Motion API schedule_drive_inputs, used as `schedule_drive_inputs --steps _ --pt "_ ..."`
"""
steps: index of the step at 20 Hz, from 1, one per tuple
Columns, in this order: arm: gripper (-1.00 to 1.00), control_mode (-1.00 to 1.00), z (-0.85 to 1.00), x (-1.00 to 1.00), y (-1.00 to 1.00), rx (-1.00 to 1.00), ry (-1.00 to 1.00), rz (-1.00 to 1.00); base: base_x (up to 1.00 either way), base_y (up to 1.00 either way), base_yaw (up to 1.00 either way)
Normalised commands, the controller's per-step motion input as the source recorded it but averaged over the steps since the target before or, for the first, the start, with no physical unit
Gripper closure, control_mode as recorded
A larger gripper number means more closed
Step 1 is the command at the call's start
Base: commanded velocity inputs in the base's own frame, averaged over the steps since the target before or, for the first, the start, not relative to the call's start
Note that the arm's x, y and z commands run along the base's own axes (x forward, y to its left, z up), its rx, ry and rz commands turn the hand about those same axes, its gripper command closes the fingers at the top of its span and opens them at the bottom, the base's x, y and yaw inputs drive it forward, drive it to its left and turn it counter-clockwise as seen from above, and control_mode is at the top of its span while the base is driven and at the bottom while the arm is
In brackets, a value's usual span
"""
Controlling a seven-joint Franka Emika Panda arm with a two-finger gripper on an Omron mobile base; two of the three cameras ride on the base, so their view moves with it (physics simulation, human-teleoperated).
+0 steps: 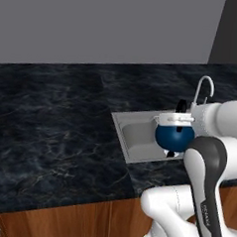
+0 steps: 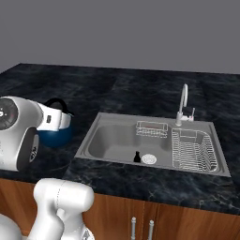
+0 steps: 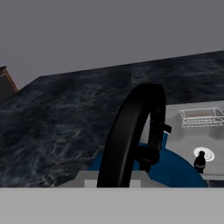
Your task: Open the cabinet, pick the kettle from the cabinet, and place it in the sink.
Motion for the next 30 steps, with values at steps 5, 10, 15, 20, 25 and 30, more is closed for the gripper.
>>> schedule_drive_inputs --steps 5,10,15,20,25,30 --pt "1.00 -1.00 0.02 0.25 -0.16 0.03 0.10 0.00 0.00 0.00 0.00" --pt "1.00 -1.00 0.02 0.31 -0.11 0.00 0.13 0.00 0.00 0.00 0.00" --pt "1.00 -1.00 -0.03 0.21 -0.20 0.00 0.01 0.02 0.00 0.00 0.00" --pt "1.00 -1.00 -0.18 0.17 -0.21 0.00 -0.12 0.07 0.00 0.00 0.00" --pt "1.00 -1.00 -0.25 0.25 -0.12 -0.02 -0.11 0.08 0.00 0.00 0.00" --pt "1.00 -1.00 -0.20 0.35 -0.15 -0.01 0.07 0.06 0.00 0.00 0.00"
